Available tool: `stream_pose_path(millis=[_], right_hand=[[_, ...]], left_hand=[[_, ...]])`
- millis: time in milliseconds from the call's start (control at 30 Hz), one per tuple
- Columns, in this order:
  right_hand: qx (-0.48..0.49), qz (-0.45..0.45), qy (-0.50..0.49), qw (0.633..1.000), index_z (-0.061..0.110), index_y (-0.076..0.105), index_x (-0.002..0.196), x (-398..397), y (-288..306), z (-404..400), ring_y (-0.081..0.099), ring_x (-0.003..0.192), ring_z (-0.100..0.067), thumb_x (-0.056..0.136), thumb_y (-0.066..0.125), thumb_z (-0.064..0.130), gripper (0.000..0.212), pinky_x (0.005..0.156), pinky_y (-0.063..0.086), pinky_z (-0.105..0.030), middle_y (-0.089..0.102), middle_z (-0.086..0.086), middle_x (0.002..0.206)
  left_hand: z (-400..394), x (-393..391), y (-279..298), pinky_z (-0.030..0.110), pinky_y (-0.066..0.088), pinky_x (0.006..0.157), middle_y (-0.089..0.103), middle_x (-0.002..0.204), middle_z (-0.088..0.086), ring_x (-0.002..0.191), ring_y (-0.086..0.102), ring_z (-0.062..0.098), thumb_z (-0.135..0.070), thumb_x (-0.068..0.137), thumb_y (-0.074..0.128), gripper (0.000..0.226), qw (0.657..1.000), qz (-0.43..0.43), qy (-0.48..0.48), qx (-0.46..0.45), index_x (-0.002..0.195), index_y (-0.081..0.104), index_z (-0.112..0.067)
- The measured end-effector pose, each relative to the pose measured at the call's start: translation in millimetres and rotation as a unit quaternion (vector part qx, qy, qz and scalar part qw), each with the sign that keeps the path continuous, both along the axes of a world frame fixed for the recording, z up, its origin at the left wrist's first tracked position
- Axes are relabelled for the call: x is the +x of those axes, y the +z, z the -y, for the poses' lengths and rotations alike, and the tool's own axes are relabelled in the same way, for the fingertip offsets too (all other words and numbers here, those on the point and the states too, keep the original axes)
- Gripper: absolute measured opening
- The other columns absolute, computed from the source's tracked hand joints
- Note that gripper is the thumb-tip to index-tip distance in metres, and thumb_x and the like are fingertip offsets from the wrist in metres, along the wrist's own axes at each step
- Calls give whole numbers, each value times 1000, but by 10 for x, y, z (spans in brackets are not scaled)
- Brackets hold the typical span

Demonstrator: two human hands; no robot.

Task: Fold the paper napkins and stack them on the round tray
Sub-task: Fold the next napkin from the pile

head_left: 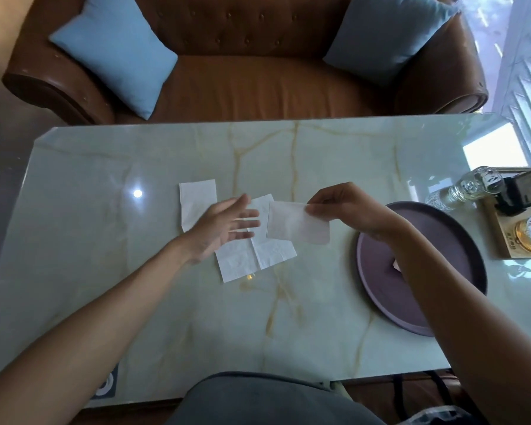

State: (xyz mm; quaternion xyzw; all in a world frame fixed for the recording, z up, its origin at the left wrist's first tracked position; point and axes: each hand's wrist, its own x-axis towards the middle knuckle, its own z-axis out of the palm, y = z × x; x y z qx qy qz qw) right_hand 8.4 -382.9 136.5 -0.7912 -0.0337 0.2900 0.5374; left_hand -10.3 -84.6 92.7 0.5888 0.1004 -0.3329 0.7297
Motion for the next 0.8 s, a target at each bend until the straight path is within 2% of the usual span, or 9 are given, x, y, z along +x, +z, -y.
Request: stream_pose_path(millis=[33,100,267,367,467,533,600,700,800], right_hand=[[5,-6,2,1000,3,78,96,-24,-4,15,69,81,-10,96,71,13,12,77,54,-24,76,-4,88],[12,-17,-2,1000,3,78,96,-87,-24,67,69,78,-9,96,71,13,13,74,54,-20,76,-3,86],[44,-48,-79,995,2,76,94,-367,-189,400,65,73,-6,95,72,11,11,67,50,-16,72,1,80],[90,-80,-196,973,0,74,103,-648,-364,617,67,81,-12,92,74,13,17,72,54,-22,74,-2,88],[121,-107,-289,944,1,74,104,-966,-566,768,72,81,-12,93,73,12,15,71,58,-24,77,-3,91],[139,-124,-350,918,5,73,94,-1152,-697,860,70,69,-10,95,69,7,5,62,55,-20,75,-1,79],[139,-137,-406,893,7,69,87,-1278,-818,975,65,64,-10,96,68,5,9,58,52,-19,70,0,73],[114,-150,-463,866,-8,69,98,-1412,-964,1209,61,76,-22,95,69,6,14,71,51,-33,66,-11,83],[61,-131,-518,843,8,74,84,-1495,-1125,1492,64,70,-14,91,71,6,9,64,53,-28,72,7,69]], left_hand=[[118,-9,2,39,58,97,72,128,10,117,70,26,-68,71,78,74,999,2,-32,-5,129,66,-25],[363,-13,3,32,59,93,75,122,2,114,72,21,-63,77,76,50,996,16,-91,-11,117,74,-33],[889,3,-92,29,60,81,79,103,7,92,74,16,-23,90,78,26,993,45,-102,32,109,77,-6],[1193,-25,-161,27,59,69,76,91,3,79,70,14,-14,90,76,21,993,43,-97,52,105,75,0],[1518,-64,-256,27,58,65,74,92,5,77,68,14,-11,92,74,23,991,34,-110,63,108,73,5],[1746,-99,-334,25,57,65,75,96,5,80,69,13,-12,93,73,24,989,24,-123,72,111,72,4],[1982,-133,-443,23,58,66,77,96,3,80,71,10,-11,93,73,21,987,14,-132,89,111,73,-1],[2381,-197,-622,22,59,65,76,89,2,77,70,11,-4,93,71,8,982,8,-145,122,101,73,-6],[2821,-259,-806,39,59,81,73,93,11,84,65,21,0,93,69,9,974,23,-152,167,101,73,-1]])
